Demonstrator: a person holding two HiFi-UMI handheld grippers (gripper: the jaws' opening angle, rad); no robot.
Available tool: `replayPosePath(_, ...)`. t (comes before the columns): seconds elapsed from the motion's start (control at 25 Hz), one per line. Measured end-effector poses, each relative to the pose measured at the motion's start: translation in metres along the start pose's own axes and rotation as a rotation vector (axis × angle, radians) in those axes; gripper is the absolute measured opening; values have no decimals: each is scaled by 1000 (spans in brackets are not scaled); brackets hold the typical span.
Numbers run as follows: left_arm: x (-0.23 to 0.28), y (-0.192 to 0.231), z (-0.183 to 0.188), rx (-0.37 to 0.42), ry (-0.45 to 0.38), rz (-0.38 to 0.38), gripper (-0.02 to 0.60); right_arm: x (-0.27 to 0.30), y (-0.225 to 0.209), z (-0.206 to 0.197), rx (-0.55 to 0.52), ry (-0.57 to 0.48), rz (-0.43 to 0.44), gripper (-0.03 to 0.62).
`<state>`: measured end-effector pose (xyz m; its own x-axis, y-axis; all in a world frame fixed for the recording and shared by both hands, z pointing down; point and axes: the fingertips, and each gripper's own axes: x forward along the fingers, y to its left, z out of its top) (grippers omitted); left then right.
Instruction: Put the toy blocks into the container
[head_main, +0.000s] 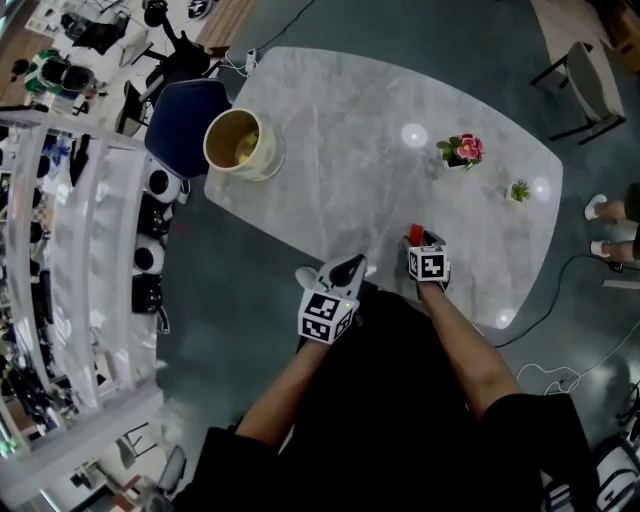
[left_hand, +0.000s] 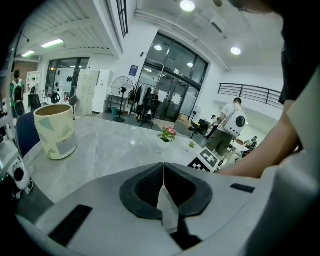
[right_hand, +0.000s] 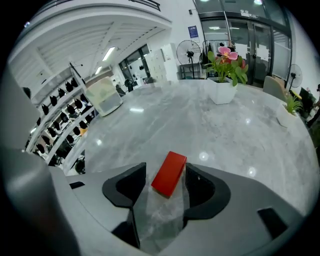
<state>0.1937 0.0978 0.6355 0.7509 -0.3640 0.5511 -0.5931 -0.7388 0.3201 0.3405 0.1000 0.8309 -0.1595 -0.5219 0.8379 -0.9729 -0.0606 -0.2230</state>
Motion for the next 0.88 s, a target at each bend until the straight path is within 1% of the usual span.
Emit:
replayPosePath(0.2, -13, 13, -5, -40, -17, 13, 6, 5, -6, -3, -57, 21, -68, 210)
replayPosePath(0.32, -24, 23, -13, -69, -20, 20, 6, 5, -5, -3, -72, 31, -89, 185)
replayPosePath(0.44, -32, 35, -19, -100, -33, 10, 6, 5, -4, -5, -69, 46, -102, 163)
replayPosePath(0.56, -44, 49, -21, -117, -49, -4, 6, 4, 4, -1, -80, 41, -108, 136)
replayPosePath(0.72, -65, 74, -21, -117, -49, -7, 6, -5, 21, 2, -62, 32, -126, 132)
replayPosePath(0.88, -83, 105, -14, -130, -87, -31, 6, -9, 44, 16, -56, 6, -138, 132)
